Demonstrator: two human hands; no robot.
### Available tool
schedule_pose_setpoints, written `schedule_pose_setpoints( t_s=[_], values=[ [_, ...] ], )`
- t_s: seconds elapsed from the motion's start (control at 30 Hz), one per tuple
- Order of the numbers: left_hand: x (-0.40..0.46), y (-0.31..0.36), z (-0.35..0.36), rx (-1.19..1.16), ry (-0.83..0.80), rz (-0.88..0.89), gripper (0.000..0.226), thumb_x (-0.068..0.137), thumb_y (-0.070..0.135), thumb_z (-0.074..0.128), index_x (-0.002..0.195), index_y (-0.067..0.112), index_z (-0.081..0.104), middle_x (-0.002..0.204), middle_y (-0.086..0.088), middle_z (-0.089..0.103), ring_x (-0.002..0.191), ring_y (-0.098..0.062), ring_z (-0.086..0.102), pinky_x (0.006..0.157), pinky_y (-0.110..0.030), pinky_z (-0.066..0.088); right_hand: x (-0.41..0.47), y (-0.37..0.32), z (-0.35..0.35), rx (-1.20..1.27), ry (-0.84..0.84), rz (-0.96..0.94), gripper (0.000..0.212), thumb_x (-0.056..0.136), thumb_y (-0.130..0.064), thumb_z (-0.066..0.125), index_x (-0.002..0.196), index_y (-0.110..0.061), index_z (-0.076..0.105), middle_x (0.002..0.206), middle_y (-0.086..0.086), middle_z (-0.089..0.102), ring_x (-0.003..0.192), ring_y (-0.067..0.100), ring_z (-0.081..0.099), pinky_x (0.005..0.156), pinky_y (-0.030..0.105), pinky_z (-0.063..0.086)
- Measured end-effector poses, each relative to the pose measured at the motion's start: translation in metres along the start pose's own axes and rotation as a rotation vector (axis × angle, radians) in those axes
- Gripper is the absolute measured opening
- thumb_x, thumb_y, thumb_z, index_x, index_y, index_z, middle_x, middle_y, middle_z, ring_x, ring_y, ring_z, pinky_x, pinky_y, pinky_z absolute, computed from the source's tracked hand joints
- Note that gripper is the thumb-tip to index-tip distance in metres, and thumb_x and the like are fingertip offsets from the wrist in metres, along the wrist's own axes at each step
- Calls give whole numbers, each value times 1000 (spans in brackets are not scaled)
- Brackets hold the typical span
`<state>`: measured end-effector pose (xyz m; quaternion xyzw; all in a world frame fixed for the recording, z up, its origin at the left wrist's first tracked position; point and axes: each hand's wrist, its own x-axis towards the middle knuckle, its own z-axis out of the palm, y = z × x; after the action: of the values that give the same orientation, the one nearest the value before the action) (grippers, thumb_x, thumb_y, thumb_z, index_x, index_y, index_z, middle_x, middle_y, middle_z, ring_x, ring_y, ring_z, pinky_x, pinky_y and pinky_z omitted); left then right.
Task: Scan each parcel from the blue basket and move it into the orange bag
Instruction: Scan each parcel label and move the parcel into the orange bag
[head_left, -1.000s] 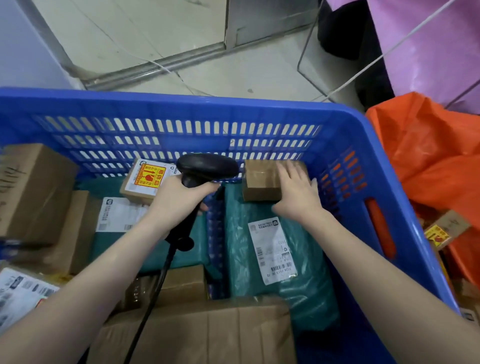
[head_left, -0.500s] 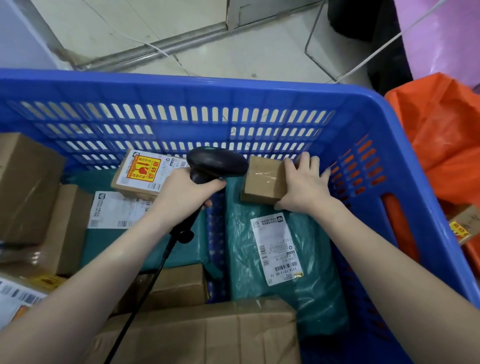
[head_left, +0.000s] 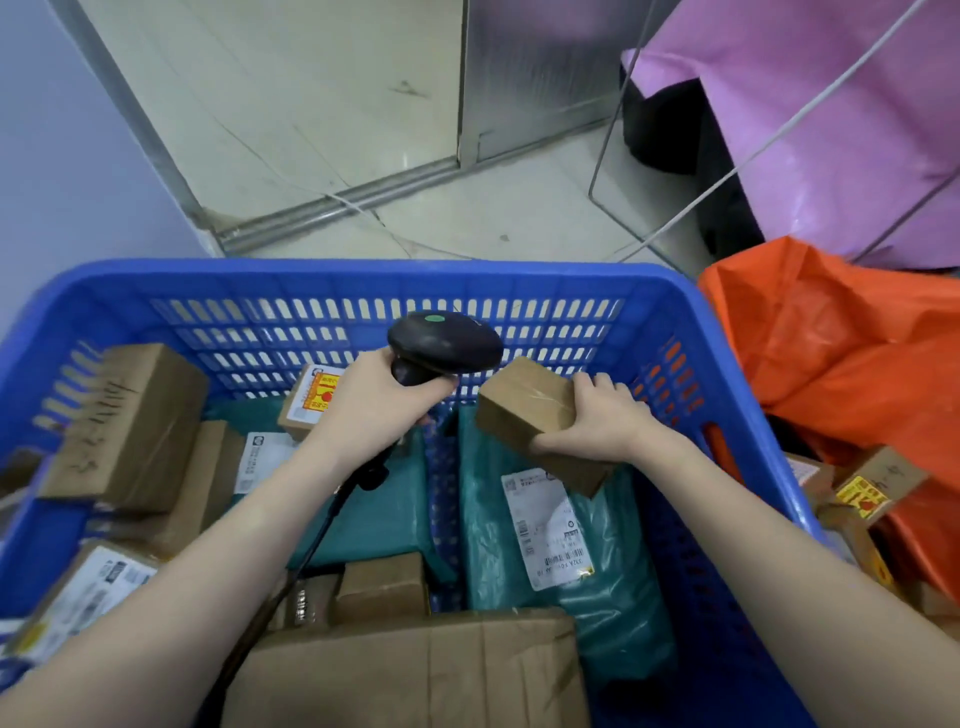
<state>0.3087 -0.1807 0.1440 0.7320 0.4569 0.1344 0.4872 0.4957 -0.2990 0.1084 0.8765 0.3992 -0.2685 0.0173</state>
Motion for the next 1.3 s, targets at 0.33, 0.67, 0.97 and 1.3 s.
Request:
schedule_pose_setpoints(
  t_s=[0.33, 0.67, 0.97, 1.3],
  values=[
    [-95, 92, -68, -94, 90, 171, 23, 83, 28, 71, 72, 10, 61, 51, 2, 59, 46, -3, 54, 55, -21, 43, -126, -26, -96, 268, 193, -110, 95, 46, -80, 56, 123, -25, 45, 115, 1, 51, 112, 26, 51, 94, 43, 46],
    [-217, 149, -110, -221, 147, 323, 17, 81, 26, 73, 78, 10, 66, 57, -3, 64, 53, -9, 59, 64, -32, 51, -271, -40, -125, 1070, 309, -198, 59, 78, -55, 67, 123, -21, 51, 104, -1, 67, 89, 12, 67, 67, 23, 50],
    [-281, 157, -127, -323, 83, 390, 11, 80, 27, 74, 85, 25, 64, 55, 11, 66, 53, 0, 62, 65, -27, 51, -346, -61, -118, 1675, -80, -400, 58, 85, -56, 49, 131, -23, 56, 120, 8, 69, 113, 28, 64, 89, 44, 50],
    [-298, 154, -137, -407, 52, 423, 18, 77, 25, 77, 92, 31, 68, 85, 14, 75, 86, -7, 69, 79, -27, 54, -356, -81, -117, 1503, -79, -425, 54, 94, -62, 33, 129, -29, 58, 117, 3, 71, 108, 23, 67, 86, 42, 54]
  ],
)
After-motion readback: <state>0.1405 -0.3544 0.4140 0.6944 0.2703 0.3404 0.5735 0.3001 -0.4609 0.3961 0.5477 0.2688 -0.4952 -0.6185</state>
